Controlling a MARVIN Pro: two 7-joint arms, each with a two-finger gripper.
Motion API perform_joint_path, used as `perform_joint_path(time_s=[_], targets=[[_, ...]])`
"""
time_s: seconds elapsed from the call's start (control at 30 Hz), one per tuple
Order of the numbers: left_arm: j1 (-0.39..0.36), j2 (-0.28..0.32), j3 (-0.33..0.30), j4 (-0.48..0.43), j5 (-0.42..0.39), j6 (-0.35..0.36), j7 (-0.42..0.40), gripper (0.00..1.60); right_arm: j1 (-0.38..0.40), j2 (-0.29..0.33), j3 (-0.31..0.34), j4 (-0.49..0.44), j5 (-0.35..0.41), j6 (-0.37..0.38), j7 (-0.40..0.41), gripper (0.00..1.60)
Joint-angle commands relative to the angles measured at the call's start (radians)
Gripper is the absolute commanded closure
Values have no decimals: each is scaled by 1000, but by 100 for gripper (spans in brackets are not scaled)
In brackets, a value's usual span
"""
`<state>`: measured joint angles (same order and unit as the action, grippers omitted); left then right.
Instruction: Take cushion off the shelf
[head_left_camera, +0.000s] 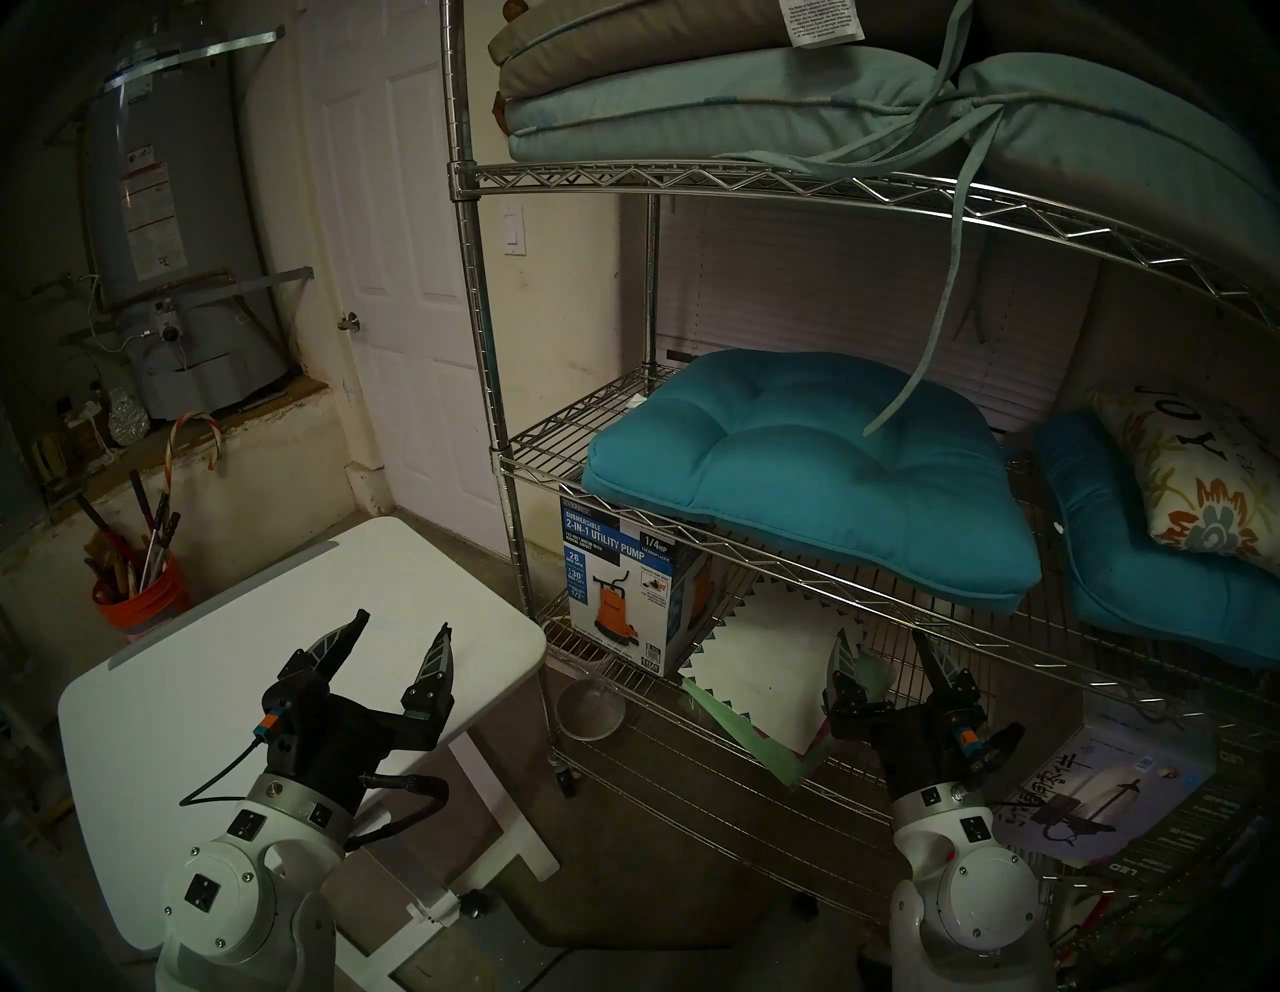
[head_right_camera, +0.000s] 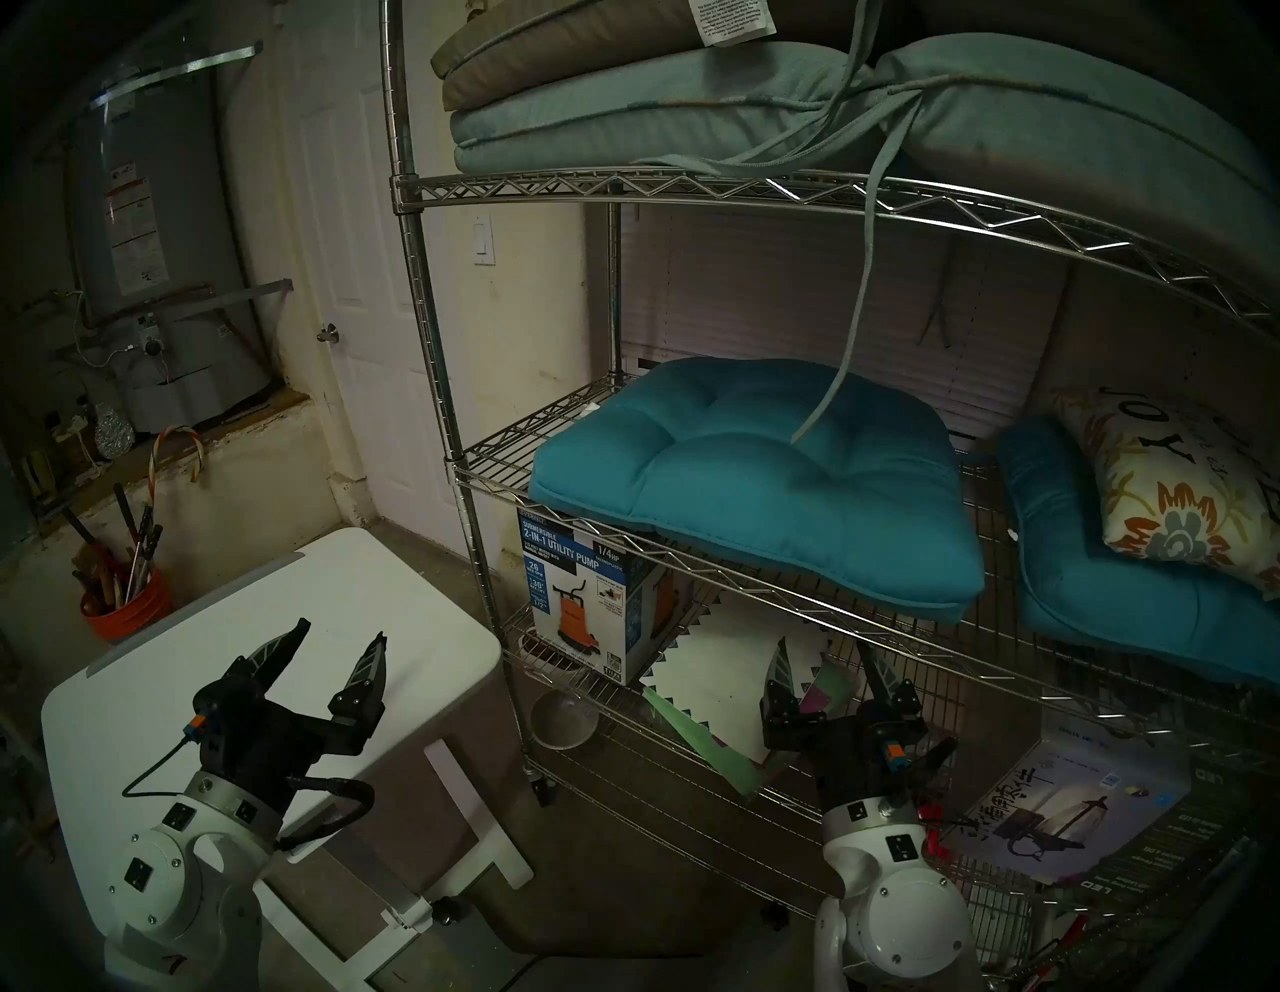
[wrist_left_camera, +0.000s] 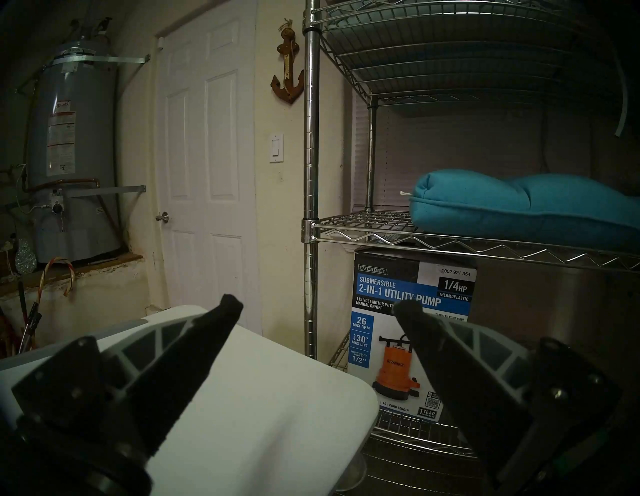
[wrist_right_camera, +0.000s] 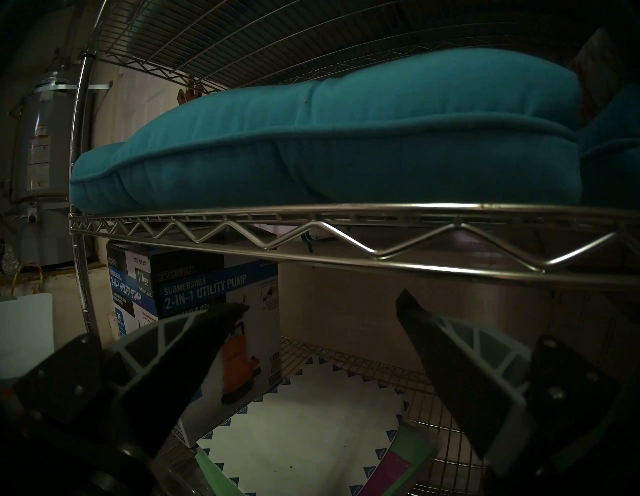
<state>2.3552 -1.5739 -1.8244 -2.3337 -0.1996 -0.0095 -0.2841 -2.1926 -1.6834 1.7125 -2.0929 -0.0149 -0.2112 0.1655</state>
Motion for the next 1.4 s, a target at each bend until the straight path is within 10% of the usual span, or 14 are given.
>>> perform_joint_path(time_s=[0.0, 1.37], targets=[[-1, 0, 0, -18, 0, -2, 0, 0, 1, 1, -1, -19, 0, -3, 1, 0], [-1, 0, 0, -18, 0, -2, 0, 0, 1, 1, -1, -19, 0, -3, 0, 0]])
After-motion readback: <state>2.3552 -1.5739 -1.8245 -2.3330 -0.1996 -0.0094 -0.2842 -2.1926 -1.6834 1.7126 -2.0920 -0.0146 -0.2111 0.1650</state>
